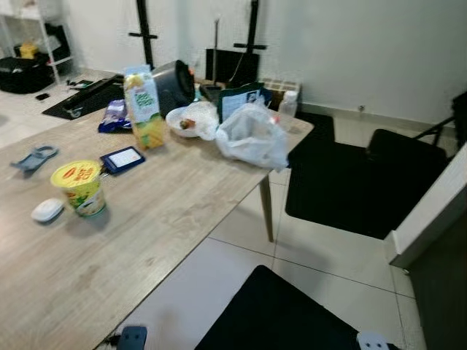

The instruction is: Restocking fridge

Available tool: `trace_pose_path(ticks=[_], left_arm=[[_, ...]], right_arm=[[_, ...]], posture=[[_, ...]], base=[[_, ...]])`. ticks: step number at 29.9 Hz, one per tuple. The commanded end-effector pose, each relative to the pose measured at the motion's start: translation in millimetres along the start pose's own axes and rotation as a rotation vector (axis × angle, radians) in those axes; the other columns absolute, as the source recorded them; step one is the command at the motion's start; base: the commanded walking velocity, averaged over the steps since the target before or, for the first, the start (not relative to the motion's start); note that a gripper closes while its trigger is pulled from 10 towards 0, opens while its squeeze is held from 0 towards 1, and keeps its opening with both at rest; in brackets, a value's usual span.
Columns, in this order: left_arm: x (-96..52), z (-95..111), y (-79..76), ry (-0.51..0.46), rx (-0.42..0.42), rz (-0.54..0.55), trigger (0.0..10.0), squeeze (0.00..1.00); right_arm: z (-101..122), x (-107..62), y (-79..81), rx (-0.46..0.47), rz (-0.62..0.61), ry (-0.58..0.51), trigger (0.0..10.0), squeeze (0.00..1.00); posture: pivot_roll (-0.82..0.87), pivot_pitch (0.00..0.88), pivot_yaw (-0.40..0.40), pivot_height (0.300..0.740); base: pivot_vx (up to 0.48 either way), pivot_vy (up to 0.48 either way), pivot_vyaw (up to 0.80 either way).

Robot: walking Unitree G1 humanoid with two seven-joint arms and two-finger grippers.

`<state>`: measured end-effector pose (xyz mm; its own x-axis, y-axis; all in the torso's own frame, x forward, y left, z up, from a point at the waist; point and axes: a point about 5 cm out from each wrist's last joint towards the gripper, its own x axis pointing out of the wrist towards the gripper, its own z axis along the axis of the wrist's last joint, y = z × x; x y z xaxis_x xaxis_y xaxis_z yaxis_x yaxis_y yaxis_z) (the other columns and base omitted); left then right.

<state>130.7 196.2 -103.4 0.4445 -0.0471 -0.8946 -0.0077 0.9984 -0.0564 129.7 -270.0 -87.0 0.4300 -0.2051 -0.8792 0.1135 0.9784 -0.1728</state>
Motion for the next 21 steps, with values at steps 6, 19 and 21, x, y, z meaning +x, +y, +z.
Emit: trace_pose_path(ticks=[6,19,21], left_arm=[[0.1,-4.2,-3.4,0.017,-0.007,-0.010,10.0,0.00],[0.2,-4.2,-3.9,0.018,-0.002,-0.014,10.0,0.00],[0.2,-4.2,-3.7,0.018,-0.001,-0.014,10.0,0.00]], right_arm=[[-7.3,-0.4,2.9,-0.011,0.005,0.031,10.0,0.00],[-8.4,-0.6,2.2,-0.015,0.000,0.039,10.0,0.00],[-8.7,-0.6,1.8,-0.018,-0.002,0.042,10.0,0.00]], posture=[[0.09,0.000,-0.018,0.740],[0.09,0.000,-0.017,0.740],[0.09,0.000,-0.017,0.740]], base=[[0.000,0.000,-0.79],[0.000,0.000,-0.79],[0.000,0.000,-0.79]])
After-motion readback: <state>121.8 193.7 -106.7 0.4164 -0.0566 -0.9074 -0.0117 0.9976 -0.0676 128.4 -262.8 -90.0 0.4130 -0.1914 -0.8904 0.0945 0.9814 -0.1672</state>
